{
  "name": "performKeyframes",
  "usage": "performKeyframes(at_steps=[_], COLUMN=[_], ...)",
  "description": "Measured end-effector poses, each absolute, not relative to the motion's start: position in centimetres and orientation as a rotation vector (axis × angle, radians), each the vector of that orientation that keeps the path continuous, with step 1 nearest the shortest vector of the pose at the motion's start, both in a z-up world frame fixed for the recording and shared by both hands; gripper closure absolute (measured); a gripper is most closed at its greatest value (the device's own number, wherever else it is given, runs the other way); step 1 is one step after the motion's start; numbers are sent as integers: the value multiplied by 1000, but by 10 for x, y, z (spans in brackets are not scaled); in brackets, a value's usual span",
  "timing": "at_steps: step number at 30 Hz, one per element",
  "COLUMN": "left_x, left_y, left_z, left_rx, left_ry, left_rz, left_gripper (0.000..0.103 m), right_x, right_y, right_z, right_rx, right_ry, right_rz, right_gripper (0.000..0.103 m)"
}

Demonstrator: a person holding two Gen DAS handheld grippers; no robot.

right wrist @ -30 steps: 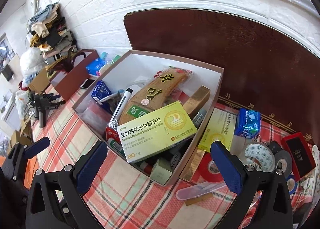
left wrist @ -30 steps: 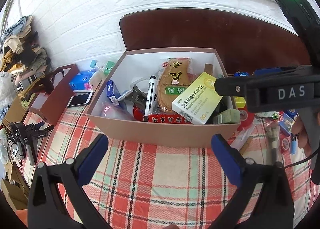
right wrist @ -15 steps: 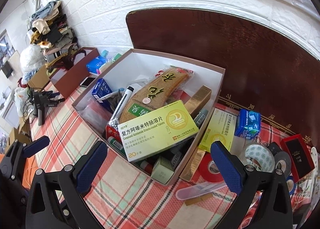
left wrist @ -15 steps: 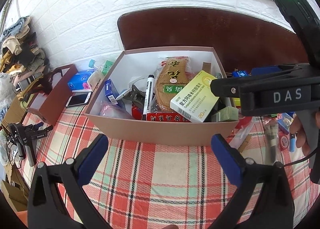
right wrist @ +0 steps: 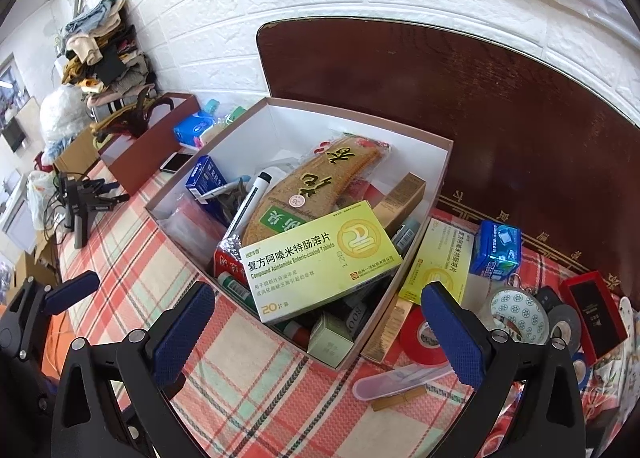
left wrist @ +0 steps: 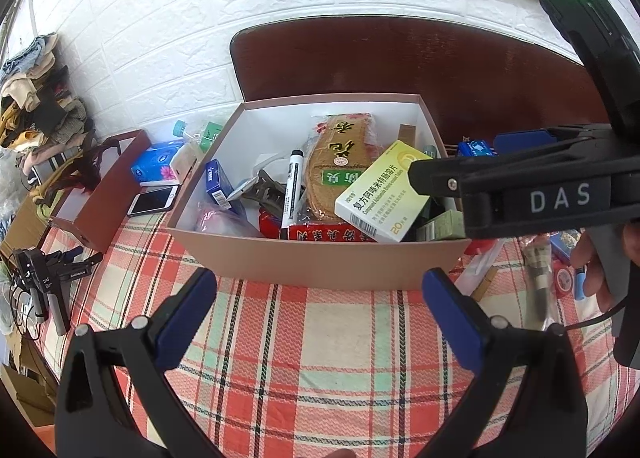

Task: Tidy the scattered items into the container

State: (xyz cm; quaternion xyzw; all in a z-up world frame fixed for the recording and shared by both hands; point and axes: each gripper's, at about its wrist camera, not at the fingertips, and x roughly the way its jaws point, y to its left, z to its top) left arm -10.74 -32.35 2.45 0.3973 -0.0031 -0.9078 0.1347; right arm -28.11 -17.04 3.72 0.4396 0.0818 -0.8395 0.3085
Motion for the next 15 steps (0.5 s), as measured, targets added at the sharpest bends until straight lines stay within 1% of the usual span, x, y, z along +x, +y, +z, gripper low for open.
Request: performKeyframes(at_steps=[8,15], left_x=[-104,-101], left_y=[-320,-319], left_z=[25,29], left_rx=[1129,1081], left_ry=[-1,-31], left_rz=[-2634,-2626], left_gripper=[0,0], right_x=[-280,-279], right_y=[-170,-169], right_z=[37,35], right_rx=[1160,1170], right_ry=[220,210], right_rz=[-2223,-2217], right_gripper=[0,0])
